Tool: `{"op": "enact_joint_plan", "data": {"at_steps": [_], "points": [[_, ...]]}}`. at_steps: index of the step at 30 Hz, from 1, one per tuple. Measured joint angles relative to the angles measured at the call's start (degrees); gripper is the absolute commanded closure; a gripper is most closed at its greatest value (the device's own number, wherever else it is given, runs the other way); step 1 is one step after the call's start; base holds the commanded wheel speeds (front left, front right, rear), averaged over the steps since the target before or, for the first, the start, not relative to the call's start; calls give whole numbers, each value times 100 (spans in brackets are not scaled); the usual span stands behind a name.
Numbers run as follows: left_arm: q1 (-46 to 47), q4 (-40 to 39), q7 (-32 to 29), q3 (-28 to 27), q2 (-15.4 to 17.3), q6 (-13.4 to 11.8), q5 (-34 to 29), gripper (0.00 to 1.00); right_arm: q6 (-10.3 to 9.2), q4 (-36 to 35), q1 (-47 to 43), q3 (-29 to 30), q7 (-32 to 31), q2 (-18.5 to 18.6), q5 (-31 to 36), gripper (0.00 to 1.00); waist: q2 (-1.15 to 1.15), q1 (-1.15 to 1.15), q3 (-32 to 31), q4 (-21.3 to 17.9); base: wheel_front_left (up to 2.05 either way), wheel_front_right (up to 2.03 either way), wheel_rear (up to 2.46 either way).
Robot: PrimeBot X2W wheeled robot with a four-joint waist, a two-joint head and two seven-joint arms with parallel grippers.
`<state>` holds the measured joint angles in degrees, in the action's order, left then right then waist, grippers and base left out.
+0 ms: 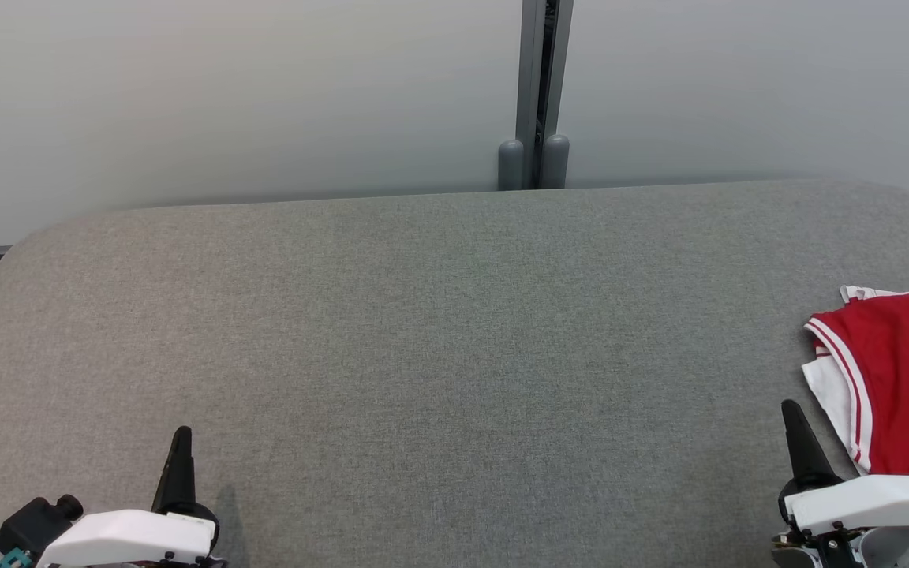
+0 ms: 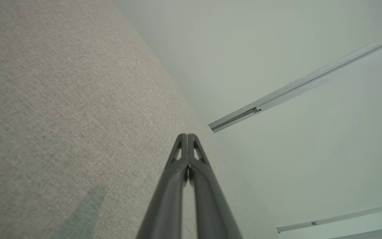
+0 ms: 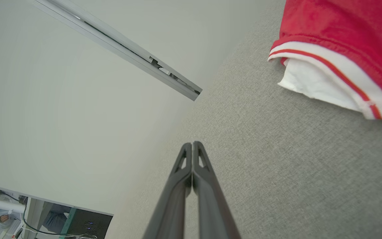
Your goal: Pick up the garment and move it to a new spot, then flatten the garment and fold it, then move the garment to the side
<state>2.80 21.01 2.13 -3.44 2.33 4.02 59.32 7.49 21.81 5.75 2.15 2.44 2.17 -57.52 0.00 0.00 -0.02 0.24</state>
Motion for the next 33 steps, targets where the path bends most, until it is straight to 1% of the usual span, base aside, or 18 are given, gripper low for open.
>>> {"op": "enact_joint_plan", "data": {"at_steps": [17, 33], "points": [[94, -202, -265, -92, 12, 104, 971, 100, 0, -234, 5, 132, -259, 12, -1042, 100, 0, 0, 5, -6, 0, 0, 0], [145, -374, -469, -158, 21, 191, 1792, 100, -1, -422, 9, 246, -490, 21, -1878, 100, 0, 0, 10, -11, 0, 0, 0]]}}
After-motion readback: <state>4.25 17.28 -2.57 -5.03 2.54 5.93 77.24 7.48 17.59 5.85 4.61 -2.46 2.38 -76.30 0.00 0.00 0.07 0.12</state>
